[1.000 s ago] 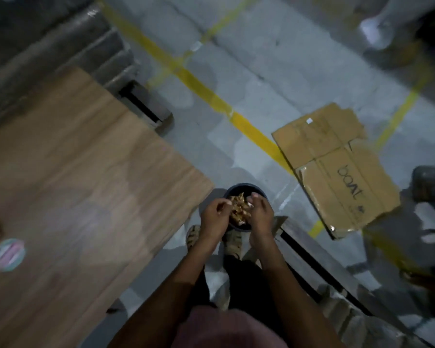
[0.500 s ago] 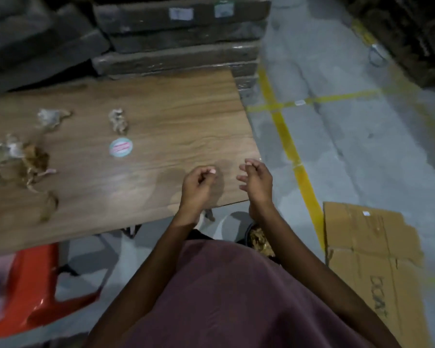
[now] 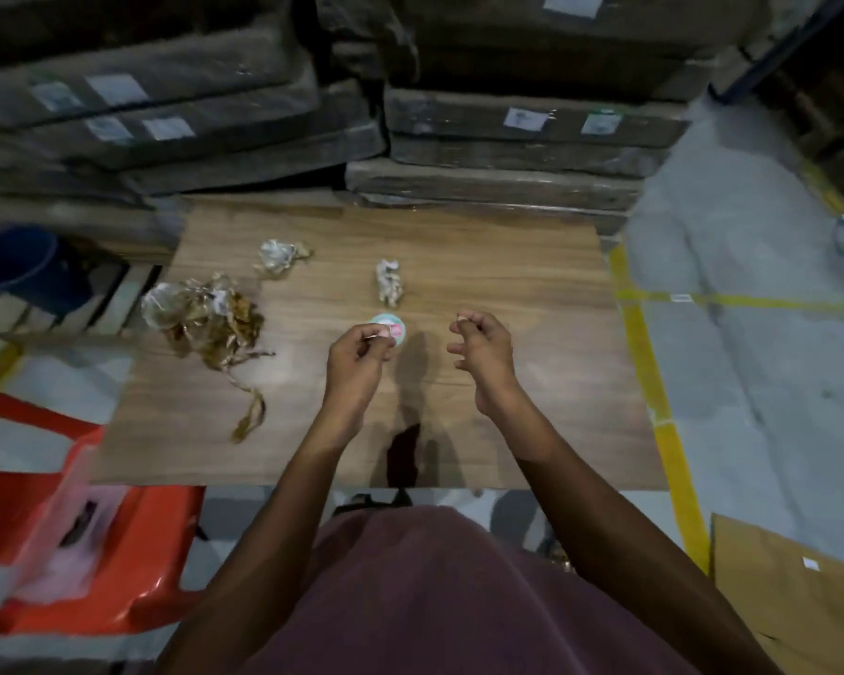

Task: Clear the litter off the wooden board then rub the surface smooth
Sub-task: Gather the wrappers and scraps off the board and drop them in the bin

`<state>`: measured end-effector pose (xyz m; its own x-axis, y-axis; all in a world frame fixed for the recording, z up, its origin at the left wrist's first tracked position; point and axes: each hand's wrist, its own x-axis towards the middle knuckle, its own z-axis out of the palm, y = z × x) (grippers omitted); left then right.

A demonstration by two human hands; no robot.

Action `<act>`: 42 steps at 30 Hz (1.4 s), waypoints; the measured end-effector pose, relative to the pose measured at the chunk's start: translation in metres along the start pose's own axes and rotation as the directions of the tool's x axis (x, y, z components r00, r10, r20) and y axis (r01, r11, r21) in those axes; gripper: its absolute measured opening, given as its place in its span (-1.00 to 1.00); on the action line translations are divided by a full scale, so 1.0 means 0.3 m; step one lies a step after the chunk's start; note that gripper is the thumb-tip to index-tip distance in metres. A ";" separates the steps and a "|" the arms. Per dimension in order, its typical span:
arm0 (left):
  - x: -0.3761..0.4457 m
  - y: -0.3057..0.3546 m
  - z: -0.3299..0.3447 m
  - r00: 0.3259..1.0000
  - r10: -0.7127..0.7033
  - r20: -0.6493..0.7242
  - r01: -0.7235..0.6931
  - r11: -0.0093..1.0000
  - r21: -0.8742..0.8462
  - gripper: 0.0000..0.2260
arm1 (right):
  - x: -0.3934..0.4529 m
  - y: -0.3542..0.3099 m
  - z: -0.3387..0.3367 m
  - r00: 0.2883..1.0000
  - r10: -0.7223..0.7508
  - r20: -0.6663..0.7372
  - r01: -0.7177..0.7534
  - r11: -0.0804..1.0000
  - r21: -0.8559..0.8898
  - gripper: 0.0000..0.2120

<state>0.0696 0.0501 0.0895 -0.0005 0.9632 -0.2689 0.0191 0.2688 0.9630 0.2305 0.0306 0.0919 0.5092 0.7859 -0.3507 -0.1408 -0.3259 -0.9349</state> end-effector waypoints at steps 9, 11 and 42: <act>0.364 -0.060 -0.289 0.999 0.045 -0.021 -0.039 0.969 0.244 -0.96 | 0.163 0.158 0.393 0.992 0.124 0.017 -0.118 0.972 -0.205 -0.83; 0.416 -0.109 -0.326 0.998 0.048 -0.036 -0.036 0.957 0.289 -0.94 | 0.209 0.174 0.423 0.993 0.119 0.014 -0.110 0.951 -0.290 -0.79; 0.604 -0.220 -0.634 0.777 0.531 -0.338 -0.036 0.573 0.819 -0.59 | 0.541 0.077 0.893 0.817 -0.097 0.568 0.479 0.664 -0.574 -0.66</act>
<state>-0.1219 0.2077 -0.0191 -0.3278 0.8927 0.3091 0.8294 0.1153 0.5466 0.0823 0.2915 -0.0014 -0.0529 0.9725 -0.2270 0.6380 -0.1419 -0.7568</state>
